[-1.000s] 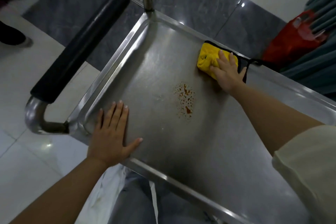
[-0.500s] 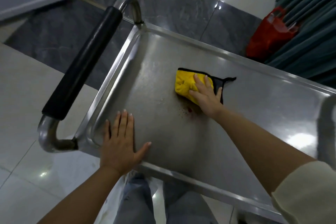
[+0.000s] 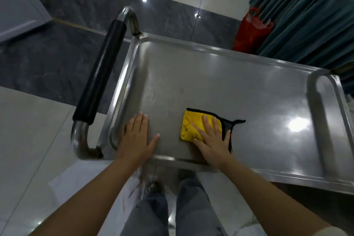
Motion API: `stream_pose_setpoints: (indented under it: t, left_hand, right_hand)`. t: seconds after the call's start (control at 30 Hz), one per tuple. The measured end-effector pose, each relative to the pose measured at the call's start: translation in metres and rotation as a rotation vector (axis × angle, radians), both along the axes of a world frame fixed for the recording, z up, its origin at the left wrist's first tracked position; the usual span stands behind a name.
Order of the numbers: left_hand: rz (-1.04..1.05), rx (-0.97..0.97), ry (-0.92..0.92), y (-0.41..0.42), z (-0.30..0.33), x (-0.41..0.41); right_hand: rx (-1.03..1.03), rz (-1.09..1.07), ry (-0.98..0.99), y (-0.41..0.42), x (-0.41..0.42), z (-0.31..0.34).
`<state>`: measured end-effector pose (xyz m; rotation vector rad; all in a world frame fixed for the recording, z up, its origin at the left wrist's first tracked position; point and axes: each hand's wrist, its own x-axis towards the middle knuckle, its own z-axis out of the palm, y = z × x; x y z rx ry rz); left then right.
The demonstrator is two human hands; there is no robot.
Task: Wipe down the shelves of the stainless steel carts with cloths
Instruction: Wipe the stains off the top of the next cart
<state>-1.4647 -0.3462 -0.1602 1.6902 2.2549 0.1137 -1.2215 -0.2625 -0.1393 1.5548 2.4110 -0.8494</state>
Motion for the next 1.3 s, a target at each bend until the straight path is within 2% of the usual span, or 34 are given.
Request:
stream_pose_setpoints:
  t: [0.1,0.23,0.47,0.67,1.0,1.13,1.3]
  left_hand:
    - [-0.023,0.06,0.047,0.005,0.004,-0.019]
    - [0.012,0.01,0.137,0.003,0.0,-0.036]
    - [0.014,0.033,0.134,0.003,-0.006,-0.04]
    - [0.029,0.016,0.103,0.004,-0.009,-0.041]
    - [0.056,-0.01,0.062,0.006,-0.006,-0.037]
    - [0.071,-0.037,0.044,0.007,-0.006,-0.036]
    - [0.071,-0.014,0.053,0.013,-0.005,-0.042]
  right_hand:
    - [0.102,0.068,-0.088,-0.034,-0.01,-0.002]
    - [0.198,0.136,-0.157,-0.047,-0.02,-0.007]
    - [0.256,0.3,-0.107,0.016,-0.037,-0.016]
    - [0.203,0.269,-0.034,0.098,-0.078,-0.02]
    - [0.142,0.279,-0.024,0.22,-0.143,-0.018]
    - [0.135,0.243,-0.048,0.251,-0.174,-0.016]
    - [0.104,0.088,-0.06,0.257,-0.223,-0.014]
